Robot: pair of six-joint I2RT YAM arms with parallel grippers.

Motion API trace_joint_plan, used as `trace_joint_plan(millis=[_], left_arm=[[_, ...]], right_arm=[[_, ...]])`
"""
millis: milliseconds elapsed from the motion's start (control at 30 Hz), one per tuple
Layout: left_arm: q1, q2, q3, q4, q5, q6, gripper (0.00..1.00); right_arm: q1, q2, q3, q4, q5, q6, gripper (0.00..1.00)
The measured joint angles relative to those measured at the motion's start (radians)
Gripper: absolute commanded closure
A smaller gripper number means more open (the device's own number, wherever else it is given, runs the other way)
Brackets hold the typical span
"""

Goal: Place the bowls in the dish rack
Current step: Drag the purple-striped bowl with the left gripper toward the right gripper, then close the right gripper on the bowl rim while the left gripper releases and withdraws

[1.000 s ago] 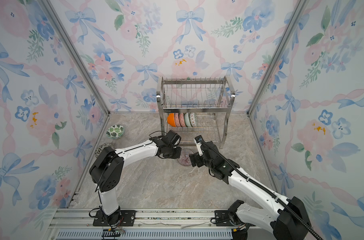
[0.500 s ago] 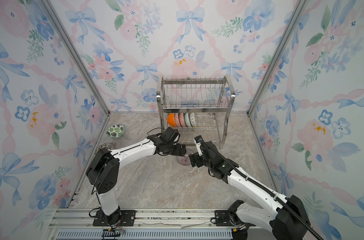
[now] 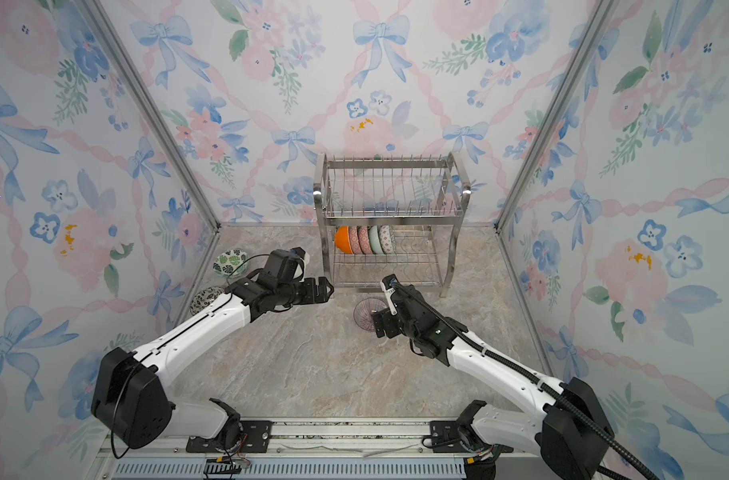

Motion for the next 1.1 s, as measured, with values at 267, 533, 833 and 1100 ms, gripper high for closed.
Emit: trace_joint_plan(millis=[267, 533, 833, 1100], left_arm=[[0.202, -0.142, -0.227, 0.098, 0.135, -0.048, 0.02], [0.331, -0.169, -0.431, 0.210, 0.309, -0.131, 0.02], [0.340, -0.191, -0.469, 0.280, 0.386, -0.156, 0.02], [0.340, -0.191, -0.476, 0.305, 0.409, -0.169, 0.02]], right_arm=[[0.110, 0.237, 0.141, 0.004, 0.043, 0.050, 0.03], [0.181, 0.452, 0.285, -0.035, 0.100, 0.113, 0.09], [0.185, 0.531, 0.317, -0.104, 0.146, 0.167, 0.30], [0.185, 0.566, 0.340, -0.127, 0.166, 0.179, 0.58]])
